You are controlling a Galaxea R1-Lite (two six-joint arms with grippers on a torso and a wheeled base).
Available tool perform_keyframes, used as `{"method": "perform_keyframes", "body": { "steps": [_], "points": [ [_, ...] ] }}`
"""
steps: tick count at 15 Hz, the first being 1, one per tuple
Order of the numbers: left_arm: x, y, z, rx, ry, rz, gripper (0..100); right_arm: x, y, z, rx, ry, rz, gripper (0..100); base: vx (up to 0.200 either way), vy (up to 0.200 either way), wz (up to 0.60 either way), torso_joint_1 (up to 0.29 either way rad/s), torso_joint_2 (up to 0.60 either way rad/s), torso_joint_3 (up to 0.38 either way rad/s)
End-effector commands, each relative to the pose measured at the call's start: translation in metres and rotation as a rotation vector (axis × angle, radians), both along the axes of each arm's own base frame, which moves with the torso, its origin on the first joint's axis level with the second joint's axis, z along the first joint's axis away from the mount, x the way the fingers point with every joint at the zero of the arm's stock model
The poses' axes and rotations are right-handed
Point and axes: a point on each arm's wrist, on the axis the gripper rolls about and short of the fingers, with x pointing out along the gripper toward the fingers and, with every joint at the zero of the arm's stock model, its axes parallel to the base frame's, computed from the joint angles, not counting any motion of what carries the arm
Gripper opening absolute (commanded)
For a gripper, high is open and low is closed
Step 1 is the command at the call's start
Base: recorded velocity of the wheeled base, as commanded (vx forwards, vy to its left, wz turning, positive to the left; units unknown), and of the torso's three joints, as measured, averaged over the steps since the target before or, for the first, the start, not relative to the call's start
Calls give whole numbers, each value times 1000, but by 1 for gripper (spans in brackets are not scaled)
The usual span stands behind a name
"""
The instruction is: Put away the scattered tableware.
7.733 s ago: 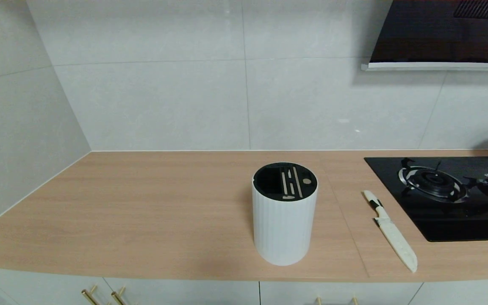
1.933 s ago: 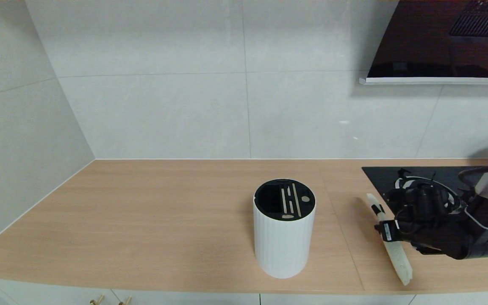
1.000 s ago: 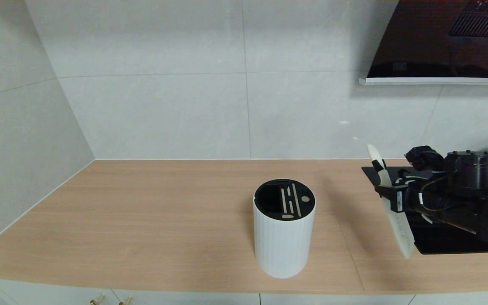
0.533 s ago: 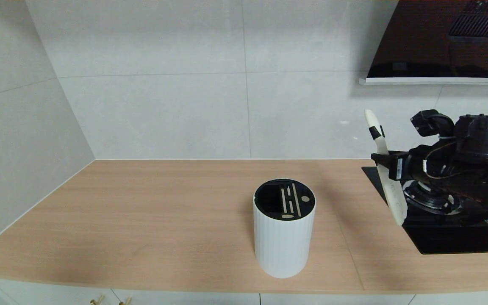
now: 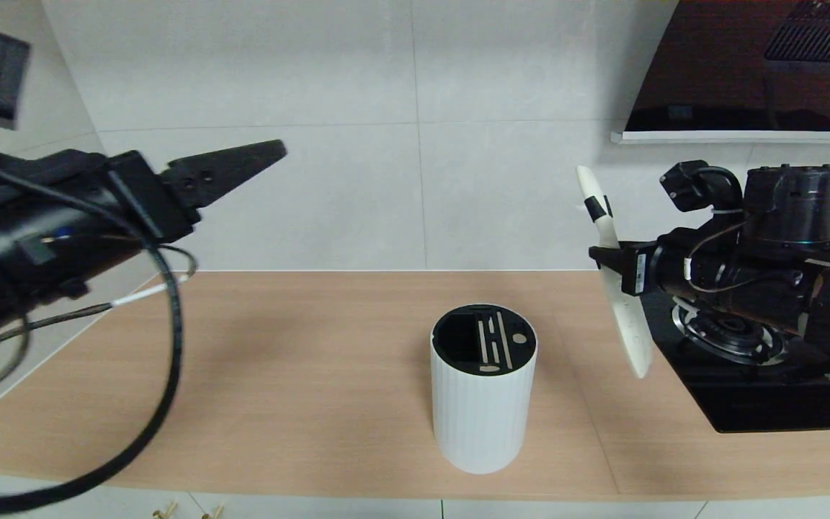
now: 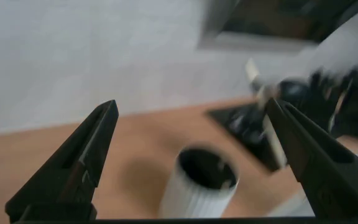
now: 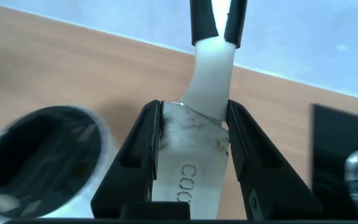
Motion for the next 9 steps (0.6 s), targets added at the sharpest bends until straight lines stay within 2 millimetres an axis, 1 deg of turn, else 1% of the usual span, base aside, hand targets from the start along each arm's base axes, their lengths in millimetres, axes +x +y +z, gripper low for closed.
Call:
{"method": "perform_keyframes", "body": {
  "steps": [1,2,4,5,6,7,8,9],
  "points": [
    [65,-53,-62,-31,123,-86,100,-19,15,13,43,-14,63,0,0,0,0,0,0,0],
    [63,-64,-62,-48,137,-134,100,-26,21,17,53,-21,83,0,0,0,0,0,0,0],
    [62,-82,-61,-147,213,-246,100,-36,32,15,45,1,112,0,0,0,0,0,0,0],
    [62,-83,-61,-156,221,-257,100,-37,33,15,42,5,113,0,0,0,0,0,0,0],
    [60,-86,-63,-197,283,-336,100,-40,43,12,33,13,119,0,0,0,0,0,0,0],
    [58,-88,-66,-215,319,-372,100,-40,44,11,30,16,116,0,0,0,0,0,0,0],
    [57,-90,-66,-242,352,-400,100,-44,49,11,30,16,136,0,0,0,0,0,0,0],
    [54,-96,-66,-253,372,-426,100,-47,52,10,28,18,149,0,0,0,0,0,0,0]
  ]
}}
